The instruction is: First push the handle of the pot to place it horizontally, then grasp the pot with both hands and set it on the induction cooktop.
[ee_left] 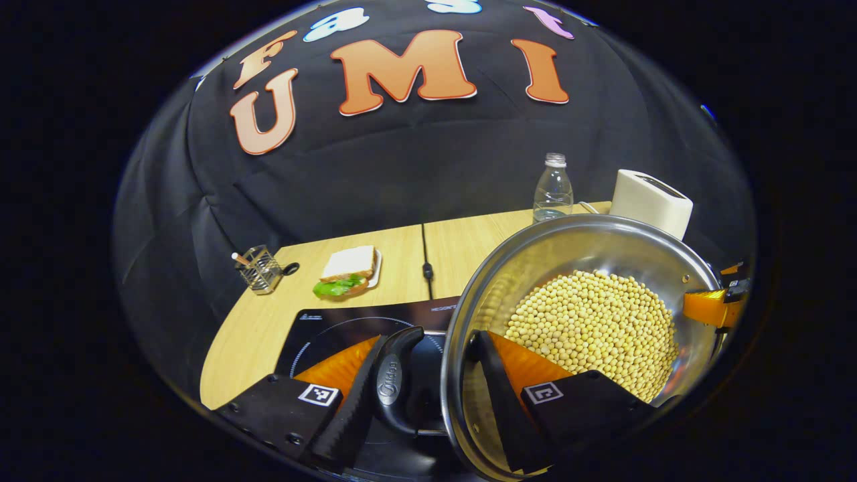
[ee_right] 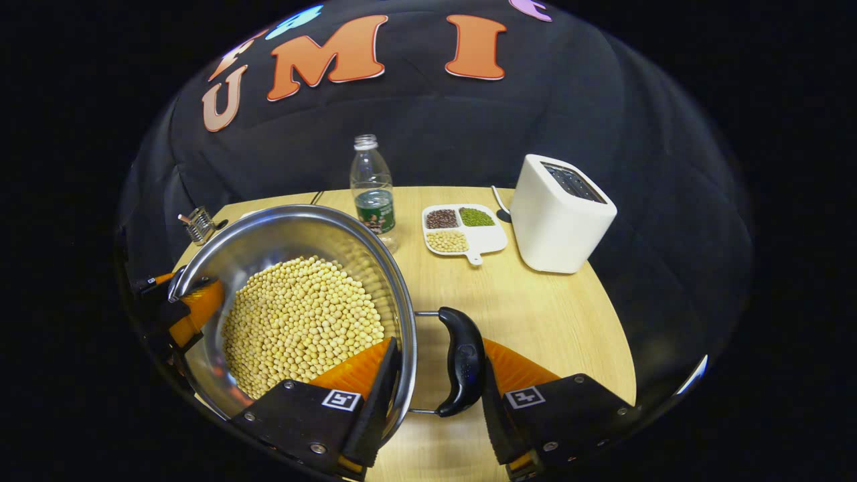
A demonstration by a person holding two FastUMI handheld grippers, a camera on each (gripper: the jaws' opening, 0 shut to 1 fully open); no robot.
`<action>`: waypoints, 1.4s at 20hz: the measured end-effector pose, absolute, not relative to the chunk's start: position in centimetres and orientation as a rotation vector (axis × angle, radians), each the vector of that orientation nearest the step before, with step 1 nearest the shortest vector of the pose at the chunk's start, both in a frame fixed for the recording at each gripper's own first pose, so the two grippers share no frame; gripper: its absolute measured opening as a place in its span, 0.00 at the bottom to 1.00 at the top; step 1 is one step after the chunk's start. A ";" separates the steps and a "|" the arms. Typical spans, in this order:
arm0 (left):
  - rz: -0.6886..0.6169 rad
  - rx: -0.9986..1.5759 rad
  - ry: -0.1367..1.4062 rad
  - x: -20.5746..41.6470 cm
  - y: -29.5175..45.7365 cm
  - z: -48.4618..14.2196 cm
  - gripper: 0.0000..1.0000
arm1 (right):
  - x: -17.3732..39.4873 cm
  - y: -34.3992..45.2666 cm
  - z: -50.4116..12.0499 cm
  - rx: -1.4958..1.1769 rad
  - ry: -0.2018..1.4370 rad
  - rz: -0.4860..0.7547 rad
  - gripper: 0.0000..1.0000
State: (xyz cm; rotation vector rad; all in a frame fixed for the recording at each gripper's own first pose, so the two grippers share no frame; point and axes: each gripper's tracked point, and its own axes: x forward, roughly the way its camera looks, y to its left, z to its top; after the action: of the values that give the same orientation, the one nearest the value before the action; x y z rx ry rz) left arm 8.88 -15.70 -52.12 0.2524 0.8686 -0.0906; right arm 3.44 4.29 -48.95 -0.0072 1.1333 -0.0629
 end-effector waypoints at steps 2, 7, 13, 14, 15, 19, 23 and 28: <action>-0.072 0.255 0.860 8.9 -15.5 -51.4 0.86 | 3.6 5.9 -48.4 -0.007 1.130 -0.042 0.64; -0.030 0.254 0.858 8.3 -15.4 -50.8 0.86 | 3.6 9.3 -48.1 -0.024 1.137 0.003 0.64; 0.021 0.261 0.845 7.6 -15.1 -49.7 0.85 | 4.3 13.5 -47.6 -0.014 1.129 0.051 0.64; 0.029 0.264 0.841 7.5 -15.0 -49.5 0.85 | 4.4 14.1 -47.6 -0.013 1.128 0.059 0.64; 0.037 0.266 0.838 7.4 -14.9 -49.3 0.85 | 4.5 14.7 -47.6 -0.011 1.129 0.065 0.64; 0.074 0.277 0.829 7.2 -14.8 -48.7 0.81 | 5.0 16.7 -47.2 -0.033 1.110 0.102 0.63; 0.109 0.259 0.901 5.9 -15.1 -49.9 0.78 | 5.5 19.4 -49.7 -0.004 1.147 0.114 0.59; 0.148 0.289 0.895 7.2 -15.5 -46.6 0.74 | 5.5 21.9 -52.6 0.035 1.205 0.156 0.58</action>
State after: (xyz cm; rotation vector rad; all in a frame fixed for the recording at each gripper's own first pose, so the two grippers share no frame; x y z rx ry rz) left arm 7.21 -15.50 -46.58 0.2886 0.8947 0.1482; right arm 5.52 21.93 -52.59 0.0350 1.2054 0.1560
